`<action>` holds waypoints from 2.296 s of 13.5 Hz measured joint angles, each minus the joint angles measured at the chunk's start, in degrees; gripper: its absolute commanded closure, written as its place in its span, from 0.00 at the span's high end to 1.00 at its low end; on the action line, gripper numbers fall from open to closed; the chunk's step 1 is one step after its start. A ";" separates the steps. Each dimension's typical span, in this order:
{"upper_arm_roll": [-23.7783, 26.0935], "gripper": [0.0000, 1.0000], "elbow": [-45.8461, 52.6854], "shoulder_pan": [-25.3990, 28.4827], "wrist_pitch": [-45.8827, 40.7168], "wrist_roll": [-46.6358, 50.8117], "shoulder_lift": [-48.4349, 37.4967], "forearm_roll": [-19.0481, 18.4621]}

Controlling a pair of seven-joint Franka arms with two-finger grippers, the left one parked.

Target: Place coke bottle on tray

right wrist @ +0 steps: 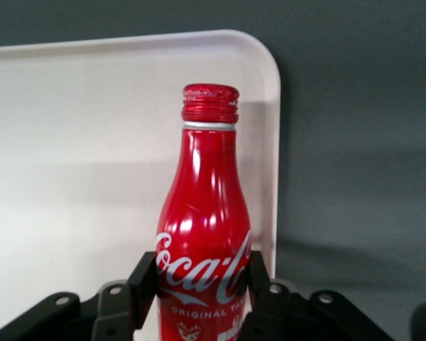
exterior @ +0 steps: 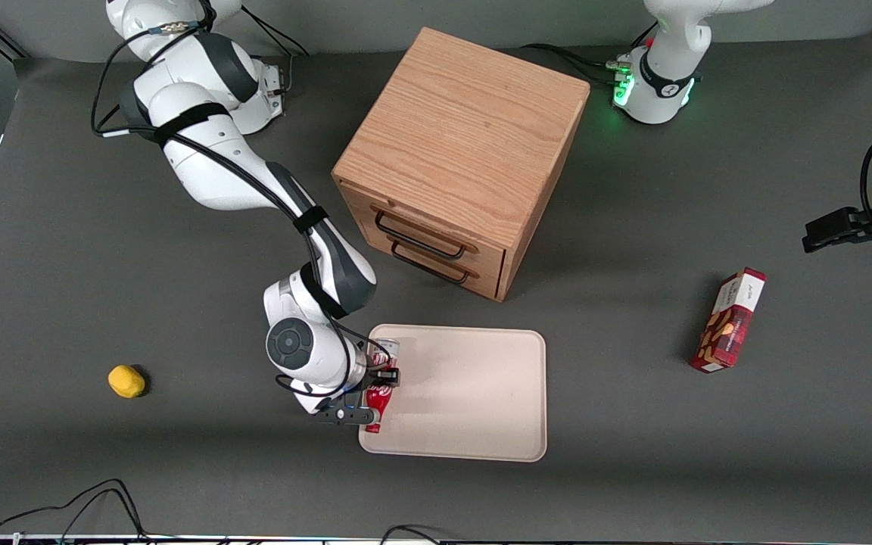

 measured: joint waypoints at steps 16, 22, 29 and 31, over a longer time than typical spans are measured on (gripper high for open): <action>1.00 1.00 0.99 -0.65 0.25 -0.57 0.78 1.08; 1.44 1.00 -2.00 -5.50 -11.66 1.41 -10.47 1.12; 0.89 1.00 -28.47 -17.08 -24.31 1.61 -43.67 -1.23; 1.08 1.00 -30.78 -16.22 -23.13 1.63 -43.97 -1.41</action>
